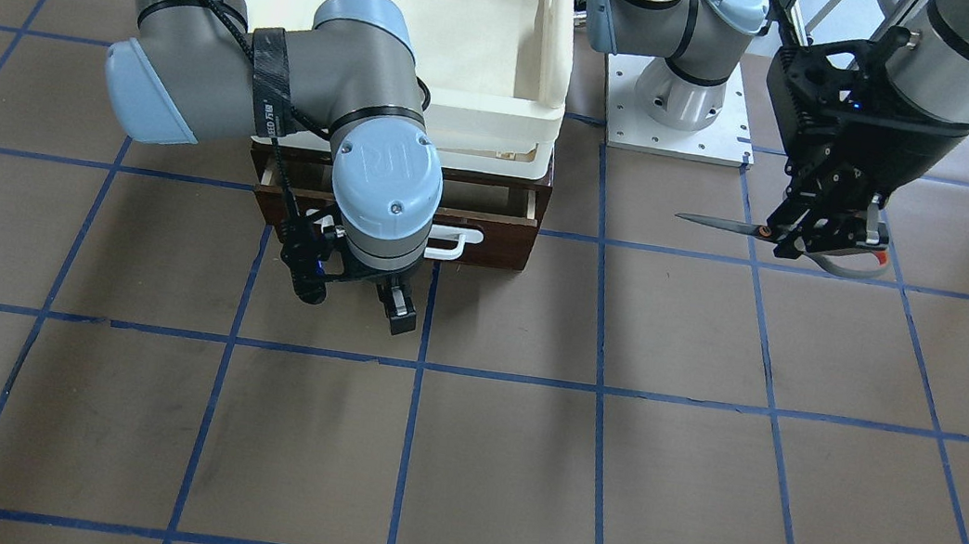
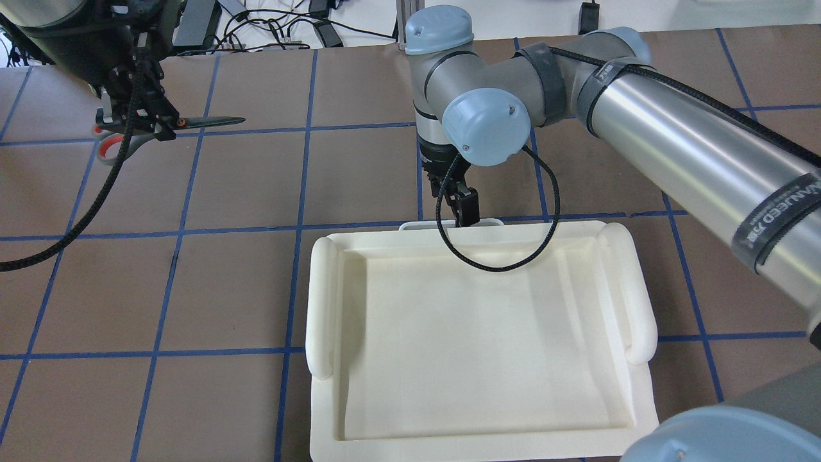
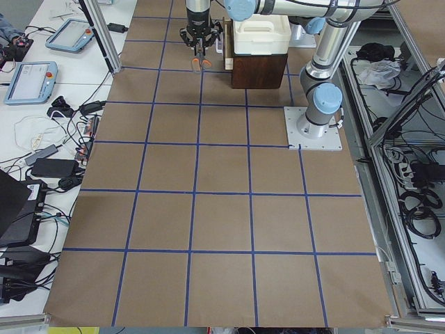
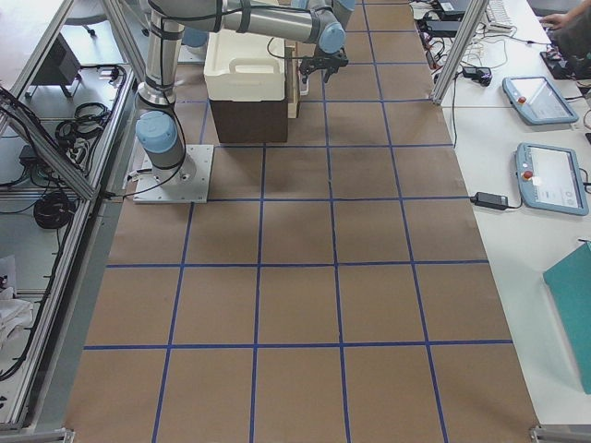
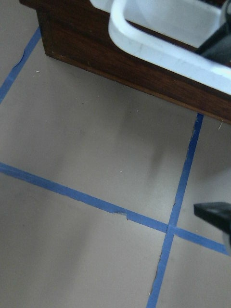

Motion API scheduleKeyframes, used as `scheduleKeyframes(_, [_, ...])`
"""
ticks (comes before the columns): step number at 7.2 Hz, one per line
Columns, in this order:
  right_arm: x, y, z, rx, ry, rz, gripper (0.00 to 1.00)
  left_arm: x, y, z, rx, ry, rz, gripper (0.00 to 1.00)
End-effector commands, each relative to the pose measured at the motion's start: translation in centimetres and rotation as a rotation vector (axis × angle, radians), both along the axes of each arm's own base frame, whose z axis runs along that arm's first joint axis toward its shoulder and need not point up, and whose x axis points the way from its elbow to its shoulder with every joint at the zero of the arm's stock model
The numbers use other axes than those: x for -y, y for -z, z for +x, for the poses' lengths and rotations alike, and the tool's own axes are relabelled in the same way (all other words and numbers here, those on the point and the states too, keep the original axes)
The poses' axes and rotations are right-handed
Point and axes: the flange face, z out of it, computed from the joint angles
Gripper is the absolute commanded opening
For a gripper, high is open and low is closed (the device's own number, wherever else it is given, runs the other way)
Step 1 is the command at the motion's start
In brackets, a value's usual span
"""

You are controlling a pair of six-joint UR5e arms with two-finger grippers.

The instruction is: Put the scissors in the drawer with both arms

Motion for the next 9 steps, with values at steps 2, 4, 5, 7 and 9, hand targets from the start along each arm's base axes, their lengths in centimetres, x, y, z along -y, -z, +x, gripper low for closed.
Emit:
scheduleKeyframes(2, [1.0, -1.1, 0.1, 0.006, -0.007, -0.041, 1.0, -0.9, 0.9, -4.0, 0.007, -0.026, 0.023, 0.0])
scheduleKeyframes(4, [1.2, -1.4, 0.1, 0.001, -0.023, -0.05, 1.0, -0.8, 1.4, -4.5, 0.007, -0.015, 0.029, 0.0])
scheduleKeyframes(5, [1.2, -1.4, 0.1, 0.005, -0.038, -0.05, 1.0, -0.7, 1.5, -4.5, 0.007, -0.013, 0.034, 0.0])
scheduleKeyframes(7, [1.3, -1.0, 0.1, 0.005, -0.044, -0.045, 1.0, -0.9, 1.7, -4.4, 0.014, -0.015, 0.035, 0.0])
scheduleKeyframes(9, [1.7, -1.0, 0.2, 0.011, -0.044, -0.063, 1.0, -0.9, 1.6, -4.3, 0.036, -0.008, 0.033, 0.0])
